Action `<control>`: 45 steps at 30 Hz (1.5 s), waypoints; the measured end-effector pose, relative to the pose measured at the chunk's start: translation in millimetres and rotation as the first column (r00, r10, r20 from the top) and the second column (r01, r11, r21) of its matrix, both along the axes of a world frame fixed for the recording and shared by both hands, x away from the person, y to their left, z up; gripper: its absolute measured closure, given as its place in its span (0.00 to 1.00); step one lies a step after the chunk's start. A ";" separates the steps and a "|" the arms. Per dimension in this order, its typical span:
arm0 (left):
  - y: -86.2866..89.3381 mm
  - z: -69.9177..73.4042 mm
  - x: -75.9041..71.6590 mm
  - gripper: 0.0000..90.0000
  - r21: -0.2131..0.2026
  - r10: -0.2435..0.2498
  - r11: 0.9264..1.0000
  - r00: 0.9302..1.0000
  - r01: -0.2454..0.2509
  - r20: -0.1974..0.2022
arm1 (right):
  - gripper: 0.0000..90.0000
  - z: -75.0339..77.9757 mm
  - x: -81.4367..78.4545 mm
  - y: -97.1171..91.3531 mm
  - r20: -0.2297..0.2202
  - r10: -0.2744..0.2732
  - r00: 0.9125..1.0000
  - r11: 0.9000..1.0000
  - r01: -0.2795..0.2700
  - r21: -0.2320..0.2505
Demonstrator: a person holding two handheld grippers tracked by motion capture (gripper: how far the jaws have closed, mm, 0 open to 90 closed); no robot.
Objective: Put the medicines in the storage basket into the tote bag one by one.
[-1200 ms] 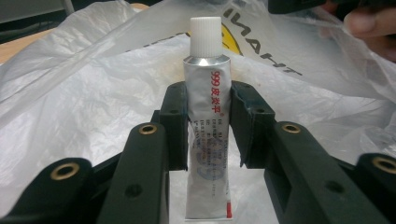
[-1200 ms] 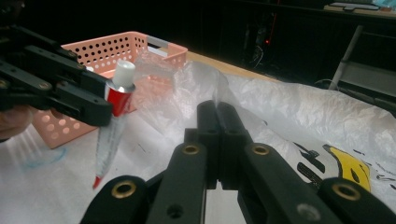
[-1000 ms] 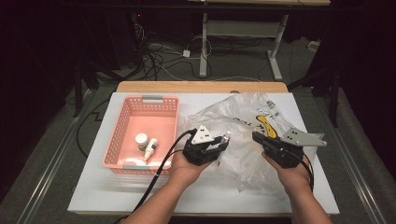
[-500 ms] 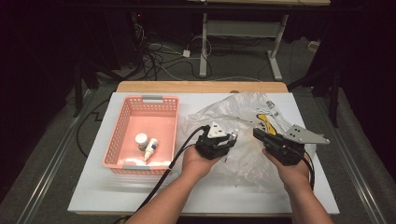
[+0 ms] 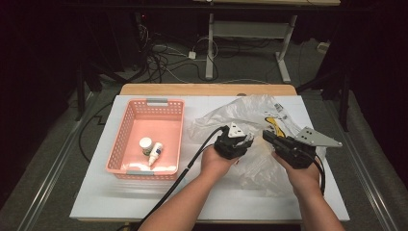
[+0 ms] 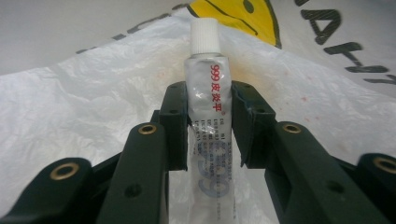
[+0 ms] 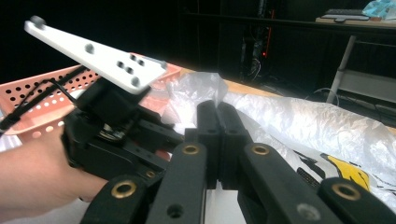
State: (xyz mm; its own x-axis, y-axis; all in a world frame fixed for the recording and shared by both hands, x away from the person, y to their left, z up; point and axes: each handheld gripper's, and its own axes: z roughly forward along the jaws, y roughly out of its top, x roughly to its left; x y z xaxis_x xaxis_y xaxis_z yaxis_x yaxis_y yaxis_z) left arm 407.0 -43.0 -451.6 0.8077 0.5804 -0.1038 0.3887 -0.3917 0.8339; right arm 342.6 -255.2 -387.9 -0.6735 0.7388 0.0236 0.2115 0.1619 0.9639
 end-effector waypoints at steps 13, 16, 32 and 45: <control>-21.9 -28.0 18.3 0.74 0.040 0.027 0.999 0.999 -0.025 -0.046 | 1.00 -3.3 4.5 -5.8 -0.014 -0.010 1.000 1.000 0.010 0.002; -22.8 -27.7 19.6 0.73 0.043 0.025 0.999 0.999 -0.023 -0.045 | 1.00 -5.0 5.5 -7.3 -0.020 -0.013 1.000 1.000 0.013 0.002; 7.2 -12.0 -3.8 0.50 0.008 -0.030 0.999 0.996 0.031 -0.078 | 1.00 -5.1 1.2 -6.6 -0.021 -0.005 1.000 1.000 0.005 -0.008; 33.3 -2.0 -40.7 0.15 -0.006 -0.052 0.999 0.994 0.051 -0.095 | 1.00 -3.3 -2.8 -5.9 -0.009 0.002 1.000 1.000 -0.002 -0.020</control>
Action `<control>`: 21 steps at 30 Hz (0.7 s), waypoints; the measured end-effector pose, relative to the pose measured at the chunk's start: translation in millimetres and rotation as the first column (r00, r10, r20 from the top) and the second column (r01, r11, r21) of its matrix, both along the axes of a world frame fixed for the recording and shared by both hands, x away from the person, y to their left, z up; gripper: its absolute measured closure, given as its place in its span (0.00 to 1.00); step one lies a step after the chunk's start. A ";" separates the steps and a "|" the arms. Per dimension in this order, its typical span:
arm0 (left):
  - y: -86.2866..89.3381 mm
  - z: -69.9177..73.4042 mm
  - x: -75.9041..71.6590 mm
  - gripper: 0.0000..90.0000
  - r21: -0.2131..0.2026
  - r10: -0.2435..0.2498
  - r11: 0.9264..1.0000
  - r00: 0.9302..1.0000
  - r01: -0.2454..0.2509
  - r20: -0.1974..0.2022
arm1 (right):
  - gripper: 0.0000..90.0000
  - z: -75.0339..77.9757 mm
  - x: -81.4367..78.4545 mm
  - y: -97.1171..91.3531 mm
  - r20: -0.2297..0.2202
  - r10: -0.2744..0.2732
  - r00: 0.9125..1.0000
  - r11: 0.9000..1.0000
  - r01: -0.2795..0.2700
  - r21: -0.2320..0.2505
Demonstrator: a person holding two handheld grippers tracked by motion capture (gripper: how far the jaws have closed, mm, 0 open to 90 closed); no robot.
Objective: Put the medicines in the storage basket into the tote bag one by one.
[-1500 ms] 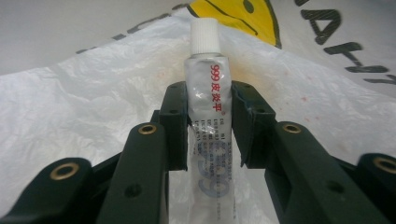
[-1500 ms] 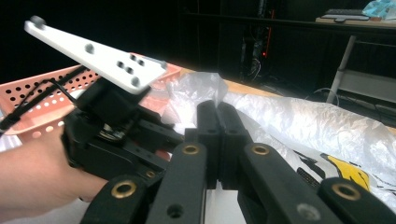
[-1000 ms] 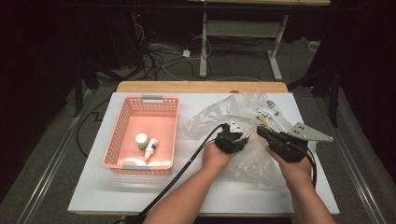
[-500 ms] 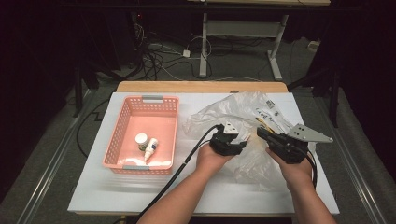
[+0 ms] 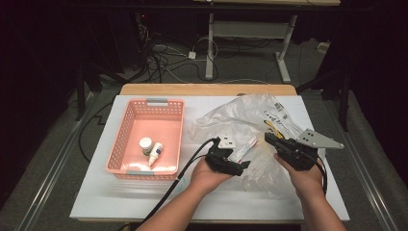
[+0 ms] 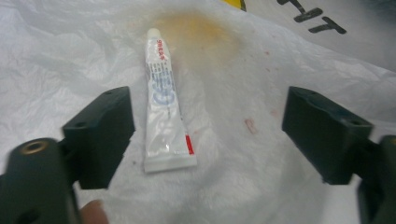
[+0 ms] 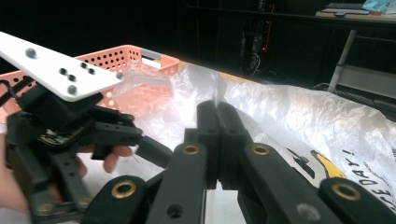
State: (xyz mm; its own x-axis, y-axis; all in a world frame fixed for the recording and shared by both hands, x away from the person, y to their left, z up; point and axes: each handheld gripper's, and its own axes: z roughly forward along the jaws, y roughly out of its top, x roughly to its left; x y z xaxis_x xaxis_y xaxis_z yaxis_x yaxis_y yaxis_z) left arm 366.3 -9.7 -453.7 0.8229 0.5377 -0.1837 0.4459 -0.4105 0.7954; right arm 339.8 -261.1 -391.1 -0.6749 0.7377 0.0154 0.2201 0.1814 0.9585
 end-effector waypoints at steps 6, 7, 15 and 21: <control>14.1 11.9 -15.4 0.01 0.005 0.023 1.000 0.999 -0.024 0.031 | 1.00 -0.1 -1.2 -0.6 -0.002 0.003 1.000 1.000 -0.003 -0.001; 16.7 14.1 -17.7 0.00 0.006 0.027 1.000 0.999 -0.027 0.039 | 1.00 -0.4 -1.1 -0.6 -0.004 0.003 1.000 1.000 -0.003 -0.001; 43.9 28.1 -28.7 0.00 -0.008 0.046 0.999 0.998 -0.046 0.044 | 1.00 -0.1 -1.8 -1.1 -0.003 -0.001 1.000 1.000 0.001 0.002; 63.7 31.9 -32.3 0.00 -0.019 0.074 0.997 0.996 -0.073 0.049 | 1.00 -0.9 -2.2 -1.0 -0.006 0.000 1.000 1.000 0.000 0.000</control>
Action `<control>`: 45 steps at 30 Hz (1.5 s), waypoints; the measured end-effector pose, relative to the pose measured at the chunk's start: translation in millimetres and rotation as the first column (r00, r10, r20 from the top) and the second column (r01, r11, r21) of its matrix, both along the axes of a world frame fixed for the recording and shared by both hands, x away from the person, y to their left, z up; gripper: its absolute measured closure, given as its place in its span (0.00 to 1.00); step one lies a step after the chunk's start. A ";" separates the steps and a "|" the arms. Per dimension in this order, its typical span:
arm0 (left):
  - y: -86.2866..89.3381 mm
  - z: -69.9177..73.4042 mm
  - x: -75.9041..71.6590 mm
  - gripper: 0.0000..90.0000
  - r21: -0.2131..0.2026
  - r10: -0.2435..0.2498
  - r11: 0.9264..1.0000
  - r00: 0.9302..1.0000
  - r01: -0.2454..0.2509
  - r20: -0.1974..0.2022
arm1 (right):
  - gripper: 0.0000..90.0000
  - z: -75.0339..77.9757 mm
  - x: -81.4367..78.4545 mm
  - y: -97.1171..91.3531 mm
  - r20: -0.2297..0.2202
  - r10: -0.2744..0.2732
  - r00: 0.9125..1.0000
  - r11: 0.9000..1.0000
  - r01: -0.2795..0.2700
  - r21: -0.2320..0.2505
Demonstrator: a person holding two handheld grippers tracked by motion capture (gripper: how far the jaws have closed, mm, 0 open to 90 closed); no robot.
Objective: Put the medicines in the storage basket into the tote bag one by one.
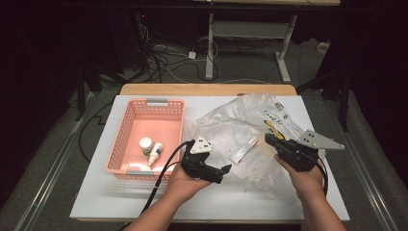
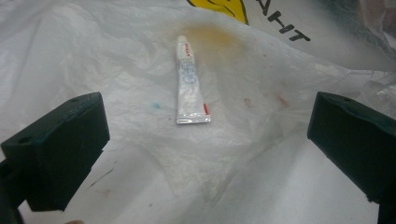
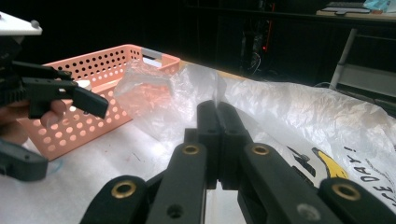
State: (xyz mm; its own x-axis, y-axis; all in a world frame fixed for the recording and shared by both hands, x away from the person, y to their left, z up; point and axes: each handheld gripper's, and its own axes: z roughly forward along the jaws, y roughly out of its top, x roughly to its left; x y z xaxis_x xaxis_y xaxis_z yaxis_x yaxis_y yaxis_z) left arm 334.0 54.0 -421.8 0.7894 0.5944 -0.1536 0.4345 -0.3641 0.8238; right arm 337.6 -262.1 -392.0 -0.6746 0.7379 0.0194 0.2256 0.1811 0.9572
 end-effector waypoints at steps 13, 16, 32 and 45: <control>47.1 9.3 -4.6 0.00 -0.005 0.065 0.998 0.998 -0.065 0.004 | 1.00 0.3 -1.2 -0.8 0.000 -0.003 1.000 1.000 0.003 -0.001; 57.1 10.7 -4.6 0.00 -0.004 0.082 0.997 0.997 -0.082 0.005 | 1.00 0.4 -1.5 -0.5 -0.001 -0.004 1.000 1.000 0.004 0.000; 100.5 10.1 -4.3 0.00 0.029 0.192 0.981 0.981 -0.192 0.006 | 1.00 2.0 -2.3 -0.1 0.006 -0.002 1.000 1.000 0.002 -0.002; 139.7 13.6 1.2 0.00 0.029 0.259 0.966 0.966 -0.259 -0.016 | 1.00 3.0 -3.1 -0.5 0.011 0.003 1.000 1.000 -0.003 -0.001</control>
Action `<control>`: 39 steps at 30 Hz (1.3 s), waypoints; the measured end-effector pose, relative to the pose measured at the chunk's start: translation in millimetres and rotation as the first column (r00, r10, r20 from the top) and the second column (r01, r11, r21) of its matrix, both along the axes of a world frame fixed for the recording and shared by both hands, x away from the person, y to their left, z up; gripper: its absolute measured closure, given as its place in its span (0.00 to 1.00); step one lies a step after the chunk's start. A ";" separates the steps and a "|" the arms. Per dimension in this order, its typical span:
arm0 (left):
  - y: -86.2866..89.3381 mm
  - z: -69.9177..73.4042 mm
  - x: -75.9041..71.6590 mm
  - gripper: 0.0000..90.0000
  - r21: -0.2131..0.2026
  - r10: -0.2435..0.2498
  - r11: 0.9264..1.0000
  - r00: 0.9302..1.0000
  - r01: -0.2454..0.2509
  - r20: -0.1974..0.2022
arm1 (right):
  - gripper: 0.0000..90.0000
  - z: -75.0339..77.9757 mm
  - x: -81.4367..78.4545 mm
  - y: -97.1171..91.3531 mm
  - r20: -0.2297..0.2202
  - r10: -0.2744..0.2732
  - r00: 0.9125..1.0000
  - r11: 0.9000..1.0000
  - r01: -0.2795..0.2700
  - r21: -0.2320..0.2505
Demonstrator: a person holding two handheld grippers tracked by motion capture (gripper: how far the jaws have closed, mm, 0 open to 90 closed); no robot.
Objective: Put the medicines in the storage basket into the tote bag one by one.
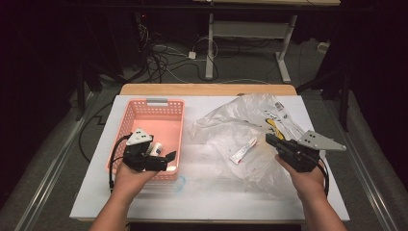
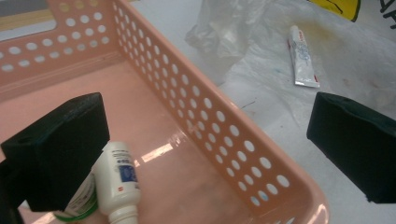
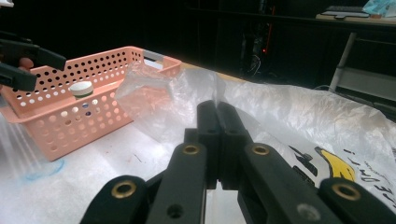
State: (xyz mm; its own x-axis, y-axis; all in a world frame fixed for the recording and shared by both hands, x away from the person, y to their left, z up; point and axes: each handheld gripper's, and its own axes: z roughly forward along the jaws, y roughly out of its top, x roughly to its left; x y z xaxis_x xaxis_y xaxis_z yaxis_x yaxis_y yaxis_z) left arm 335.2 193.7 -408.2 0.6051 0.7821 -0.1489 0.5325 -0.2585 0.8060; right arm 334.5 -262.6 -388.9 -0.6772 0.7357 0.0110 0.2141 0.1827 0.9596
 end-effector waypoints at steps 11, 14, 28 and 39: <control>26.6 -1.2 4.0 0.00 -0.009 0.060 0.998 0.998 -0.060 -0.019 | 1.00 -1.0 0.4 0.1 -0.002 -0.001 1.000 1.000 0.001 -0.004; 31.1 -0.9 4.5 0.00 -0.006 0.073 0.997 0.997 -0.074 -0.019 | 1.00 -1.0 0.5 0.5 -0.002 0.001 1.000 1.000 -0.001 -0.004; 45.0 -1.1 7.3 0.00 0.002 0.119 0.993 0.993 -0.119 -0.028 | 1.00 -1.7 0.3 -0.6 -0.005 -0.005 1.000 1.000 0.005 -0.006; 48.8 7.8 22.4 0.00 -0.023 0.123 0.992 0.992 -0.124 -0.028 | 1.00 -1.4 0.7 1.1 -0.004 -0.002 1.000 1.000 0.002 -0.004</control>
State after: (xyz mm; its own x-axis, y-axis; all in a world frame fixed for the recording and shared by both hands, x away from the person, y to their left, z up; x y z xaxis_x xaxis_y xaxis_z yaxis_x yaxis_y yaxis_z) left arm 357.5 242.5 -400.4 0.4997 0.8465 -0.1837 0.5805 -0.1699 0.7963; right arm 335.2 -261.5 -390.3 -0.6758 0.7370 0.0112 0.2186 0.1859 0.9579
